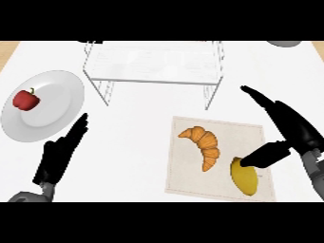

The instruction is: Pick the croissant from the placemat and place it in the tiered shelf

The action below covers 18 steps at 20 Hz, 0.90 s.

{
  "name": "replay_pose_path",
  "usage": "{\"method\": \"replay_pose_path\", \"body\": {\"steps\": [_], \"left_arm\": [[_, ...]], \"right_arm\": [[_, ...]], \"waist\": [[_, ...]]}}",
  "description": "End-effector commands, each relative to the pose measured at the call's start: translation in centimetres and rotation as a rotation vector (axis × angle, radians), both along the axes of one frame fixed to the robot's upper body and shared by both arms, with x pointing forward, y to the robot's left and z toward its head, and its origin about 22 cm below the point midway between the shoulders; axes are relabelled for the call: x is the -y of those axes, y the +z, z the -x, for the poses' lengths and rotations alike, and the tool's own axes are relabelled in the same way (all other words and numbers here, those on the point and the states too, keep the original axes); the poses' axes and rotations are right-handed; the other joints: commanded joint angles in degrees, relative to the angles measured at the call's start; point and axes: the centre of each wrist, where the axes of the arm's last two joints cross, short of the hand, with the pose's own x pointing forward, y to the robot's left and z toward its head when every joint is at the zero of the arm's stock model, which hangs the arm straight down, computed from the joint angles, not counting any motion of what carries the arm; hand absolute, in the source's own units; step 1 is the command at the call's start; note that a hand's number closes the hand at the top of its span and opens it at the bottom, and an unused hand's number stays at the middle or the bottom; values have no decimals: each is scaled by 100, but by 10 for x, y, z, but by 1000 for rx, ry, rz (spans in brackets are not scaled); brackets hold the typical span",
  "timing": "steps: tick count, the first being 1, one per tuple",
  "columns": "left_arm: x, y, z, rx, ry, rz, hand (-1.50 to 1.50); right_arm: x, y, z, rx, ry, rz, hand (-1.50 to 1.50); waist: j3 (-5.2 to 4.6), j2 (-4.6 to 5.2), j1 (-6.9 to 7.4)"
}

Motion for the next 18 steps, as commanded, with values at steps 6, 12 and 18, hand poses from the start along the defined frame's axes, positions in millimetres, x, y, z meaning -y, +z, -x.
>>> {"method": "replay_pose_path", "body": {"steps": [6,12,18], "left_arm": [[16,-5,-3,-1,-18,6,0],[-2,-4,11,-16,-7,22,0],[-2,-4,8,17,16,12,0]], "right_arm": [[-89,27,-2,2,-103,533,-150],[-144,4,-4,-113,-51,520,-150],[-178,-7,3,-212,-92,568,-150]], "waist": [[11,33,95],[29,40,24],[27,24,6]]}}
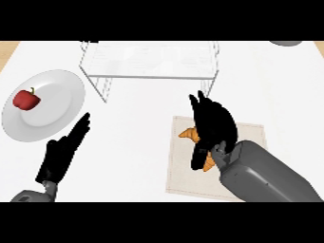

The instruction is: Pick the croissant from the placemat and place it in the tiered shelf

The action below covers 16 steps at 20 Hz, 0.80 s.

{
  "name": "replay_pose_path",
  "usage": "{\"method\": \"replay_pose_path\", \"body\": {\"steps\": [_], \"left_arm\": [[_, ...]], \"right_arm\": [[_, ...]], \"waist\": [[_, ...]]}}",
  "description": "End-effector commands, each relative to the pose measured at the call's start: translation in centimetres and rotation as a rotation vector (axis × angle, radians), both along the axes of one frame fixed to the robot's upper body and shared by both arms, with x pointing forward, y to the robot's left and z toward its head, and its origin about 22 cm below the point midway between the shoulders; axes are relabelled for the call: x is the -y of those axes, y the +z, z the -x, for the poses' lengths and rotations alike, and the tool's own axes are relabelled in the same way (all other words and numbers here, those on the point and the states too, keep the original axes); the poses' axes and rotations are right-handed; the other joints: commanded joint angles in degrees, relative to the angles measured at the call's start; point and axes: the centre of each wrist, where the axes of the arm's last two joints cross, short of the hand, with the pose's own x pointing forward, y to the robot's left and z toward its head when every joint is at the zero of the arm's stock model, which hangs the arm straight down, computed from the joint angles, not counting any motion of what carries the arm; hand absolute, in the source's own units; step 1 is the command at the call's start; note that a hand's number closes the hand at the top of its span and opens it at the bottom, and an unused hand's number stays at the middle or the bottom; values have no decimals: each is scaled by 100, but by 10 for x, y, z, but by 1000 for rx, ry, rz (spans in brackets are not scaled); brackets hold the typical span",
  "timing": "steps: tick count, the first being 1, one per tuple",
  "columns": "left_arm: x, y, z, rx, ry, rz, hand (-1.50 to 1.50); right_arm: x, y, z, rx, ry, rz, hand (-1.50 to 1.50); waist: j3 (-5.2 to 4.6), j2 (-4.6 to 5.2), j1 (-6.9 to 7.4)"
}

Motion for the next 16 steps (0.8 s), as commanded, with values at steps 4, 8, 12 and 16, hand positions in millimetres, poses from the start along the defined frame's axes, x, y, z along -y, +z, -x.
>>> {"method": "replay_pose_path", "body": {"steps": [4,8,12,16], "left_arm": [[1,-6,-7,-3,10,-11,0],[-3,2,1,22,5,-14,0],[5,-3,8,-6,21,-13,0],[0,-1,-1,0,16,-5,0]], "right_arm": [[-37,-24,14,-89,-94,101,-150],[-21,-8,7,-64,-108,161,-150],[-11,-34,4,-54,-144,200,-150],[-24,-45,19,-53,-121,249,-150]], "waist": [[0,11,-43],[1,-8,-51],[3,1,-32],[2,-1,-45]]}}
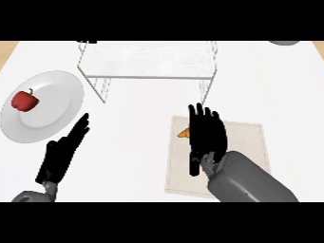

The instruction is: Pick the croissant from the placemat and place it in the tiered shelf

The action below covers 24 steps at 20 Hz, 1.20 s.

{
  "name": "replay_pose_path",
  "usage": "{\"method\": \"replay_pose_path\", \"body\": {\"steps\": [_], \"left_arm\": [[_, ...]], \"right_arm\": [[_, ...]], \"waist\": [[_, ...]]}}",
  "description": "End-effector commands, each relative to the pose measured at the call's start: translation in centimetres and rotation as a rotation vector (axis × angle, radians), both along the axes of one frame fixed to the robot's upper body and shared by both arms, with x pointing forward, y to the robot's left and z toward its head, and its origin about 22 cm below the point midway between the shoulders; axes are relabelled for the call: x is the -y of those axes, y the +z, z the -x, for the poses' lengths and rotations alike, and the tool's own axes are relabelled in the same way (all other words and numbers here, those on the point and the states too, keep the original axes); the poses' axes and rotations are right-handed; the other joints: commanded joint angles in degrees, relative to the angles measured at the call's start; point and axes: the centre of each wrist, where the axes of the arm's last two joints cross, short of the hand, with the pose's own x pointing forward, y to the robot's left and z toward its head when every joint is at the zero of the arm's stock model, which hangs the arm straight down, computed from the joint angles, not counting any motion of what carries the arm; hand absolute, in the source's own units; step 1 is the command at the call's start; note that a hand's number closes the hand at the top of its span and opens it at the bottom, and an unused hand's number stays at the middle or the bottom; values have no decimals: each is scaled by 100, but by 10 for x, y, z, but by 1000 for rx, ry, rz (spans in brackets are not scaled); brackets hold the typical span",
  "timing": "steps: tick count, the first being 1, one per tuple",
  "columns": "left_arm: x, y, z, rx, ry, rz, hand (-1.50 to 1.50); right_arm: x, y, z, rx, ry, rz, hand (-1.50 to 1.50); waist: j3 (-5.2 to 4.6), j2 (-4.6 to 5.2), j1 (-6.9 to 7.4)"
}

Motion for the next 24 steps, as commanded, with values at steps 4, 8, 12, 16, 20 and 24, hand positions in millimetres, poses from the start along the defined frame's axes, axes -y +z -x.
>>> {"method": "replay_pose_path", "body": {"steps": [4,8,12,16,20,24], "left_arm": [[0,5,4,-1,-6,14,0],[-11,3,6,13,7,-11,0],[-4,1,-10,4,-7,1,0],[11,8,5,-9,-13,-6,0],[-3,2,1,-10,4,3,0],[0,4,7,-14,-1,3,0]], "right_arm": [[-5,0,0,-32,-93,109,-150],[0,0,-6,-64,-91,133,-150],[13,-25,-31,-65,-89,126,-150],[17,-51,-12,-76,-83,149,-150],[16,-55,-32,-91,-85,152,-150],[22,-61,-13,-111,-54,93,150]], "waist": [[-3,3,10],[-3,2,13],[-2,22,21],[0,10,22],[-1,17,28],[-1,9,14]]}}
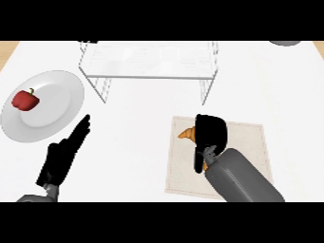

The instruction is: Pick the croissant from the placemat and place it in the tiered shelf

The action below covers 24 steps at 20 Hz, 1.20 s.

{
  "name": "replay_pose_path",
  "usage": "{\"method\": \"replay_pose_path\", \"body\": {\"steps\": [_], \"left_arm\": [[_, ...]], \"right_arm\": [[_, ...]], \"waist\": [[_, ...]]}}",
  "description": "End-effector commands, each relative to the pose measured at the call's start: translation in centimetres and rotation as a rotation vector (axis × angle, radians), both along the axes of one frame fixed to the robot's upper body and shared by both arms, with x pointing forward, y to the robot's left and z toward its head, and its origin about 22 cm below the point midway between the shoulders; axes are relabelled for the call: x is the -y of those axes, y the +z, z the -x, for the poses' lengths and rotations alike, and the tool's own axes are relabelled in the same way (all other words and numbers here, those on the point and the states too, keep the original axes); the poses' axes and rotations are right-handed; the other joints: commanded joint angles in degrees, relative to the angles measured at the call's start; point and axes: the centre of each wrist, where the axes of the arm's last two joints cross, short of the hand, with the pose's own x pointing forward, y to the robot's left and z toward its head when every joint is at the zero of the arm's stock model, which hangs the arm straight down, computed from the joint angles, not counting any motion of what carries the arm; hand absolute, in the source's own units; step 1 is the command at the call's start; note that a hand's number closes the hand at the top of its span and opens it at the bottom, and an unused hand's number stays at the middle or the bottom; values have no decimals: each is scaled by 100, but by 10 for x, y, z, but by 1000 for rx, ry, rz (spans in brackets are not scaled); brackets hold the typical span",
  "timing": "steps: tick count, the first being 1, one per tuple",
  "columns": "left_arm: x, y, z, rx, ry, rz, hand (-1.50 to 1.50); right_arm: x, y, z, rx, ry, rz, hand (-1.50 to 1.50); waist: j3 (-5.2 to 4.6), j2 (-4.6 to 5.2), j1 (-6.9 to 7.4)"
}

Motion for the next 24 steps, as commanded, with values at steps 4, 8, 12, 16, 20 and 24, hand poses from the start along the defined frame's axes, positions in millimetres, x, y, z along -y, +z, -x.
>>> {"method": "replay_pose_path", "body": {"steps": [4,8,12,16,20,24], "left_arm": [[-4,3,-9,-2,0,10,0],[-5,0,1,-6,-9,19,0],[-2,4,-6,1,-4,-15,0],[-8,4,-10,-18,11,13,0],[-15,-3,0,-4,1,-1,0],[-13,-12,0,0,14,8,0]], "right_arm": [[-11,-11,9,2,99,-29,150],[9,-12,-15,22,102,4,150],[10,-19,-6,137,77,38,150],[-16,3,2,192,53,25,150],[-21,27,33,232,-85,-80,150],[-29,63,59,295,-201,-193,150]], "waist": [[4,12,-9],[4,15,11],[5,14,-2],[4,11,-10],[3,-5,-34],[0,-17,-74]]}}
